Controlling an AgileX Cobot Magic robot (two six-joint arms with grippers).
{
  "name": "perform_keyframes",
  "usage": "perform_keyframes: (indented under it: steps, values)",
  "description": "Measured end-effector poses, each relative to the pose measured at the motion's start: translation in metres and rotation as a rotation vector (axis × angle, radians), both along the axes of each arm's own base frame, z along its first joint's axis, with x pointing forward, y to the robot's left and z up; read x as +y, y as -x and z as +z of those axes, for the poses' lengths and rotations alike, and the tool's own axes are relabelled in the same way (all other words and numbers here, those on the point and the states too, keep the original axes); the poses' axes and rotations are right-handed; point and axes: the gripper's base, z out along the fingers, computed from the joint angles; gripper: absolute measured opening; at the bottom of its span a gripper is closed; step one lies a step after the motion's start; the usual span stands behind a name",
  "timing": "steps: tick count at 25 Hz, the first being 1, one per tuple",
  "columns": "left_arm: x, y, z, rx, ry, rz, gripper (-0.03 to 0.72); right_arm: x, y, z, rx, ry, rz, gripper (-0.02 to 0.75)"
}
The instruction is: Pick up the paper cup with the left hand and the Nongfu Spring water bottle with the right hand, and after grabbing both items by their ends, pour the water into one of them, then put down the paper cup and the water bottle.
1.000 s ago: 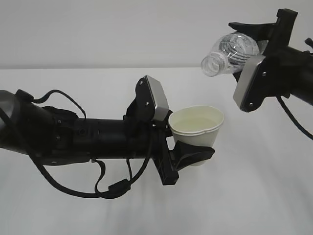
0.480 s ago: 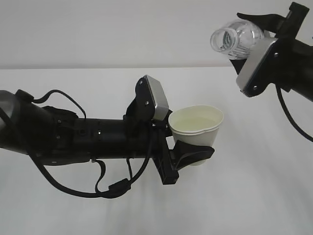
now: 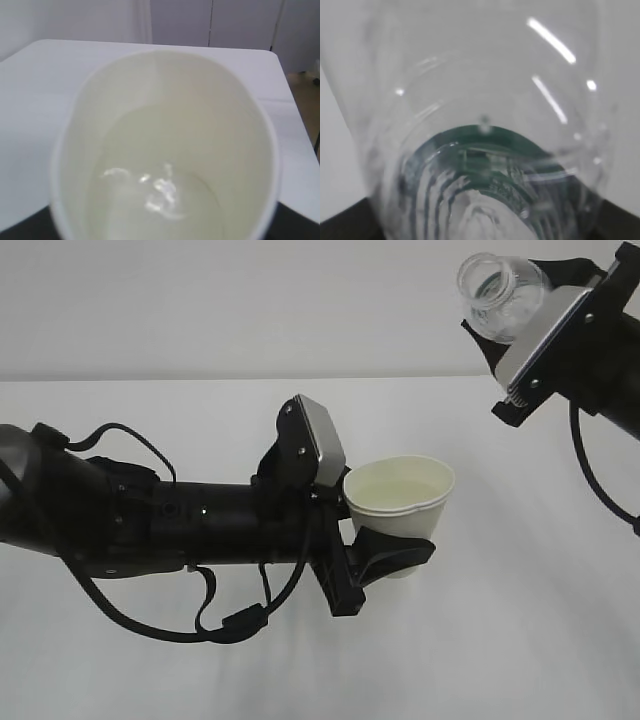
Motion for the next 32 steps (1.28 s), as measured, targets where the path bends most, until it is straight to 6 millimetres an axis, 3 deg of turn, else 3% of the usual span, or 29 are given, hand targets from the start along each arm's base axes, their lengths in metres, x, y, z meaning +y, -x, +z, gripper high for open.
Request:
perform_keyframes:
  steps: [9, 32]
  values:
    - [0.001, -0.001, -0.001, 0.007, -0.010, 0.018, 0.430, -0.005, -0.001, 0.000, 0.058, -0.152, -0.043, 0.484]
    - [0.002, -0.009, 0.002, 0.047, 0.036, 0.117, 0.429, -0.024, 0.020, -0.013, 0.143, -0.453, -0.180, 0.484]
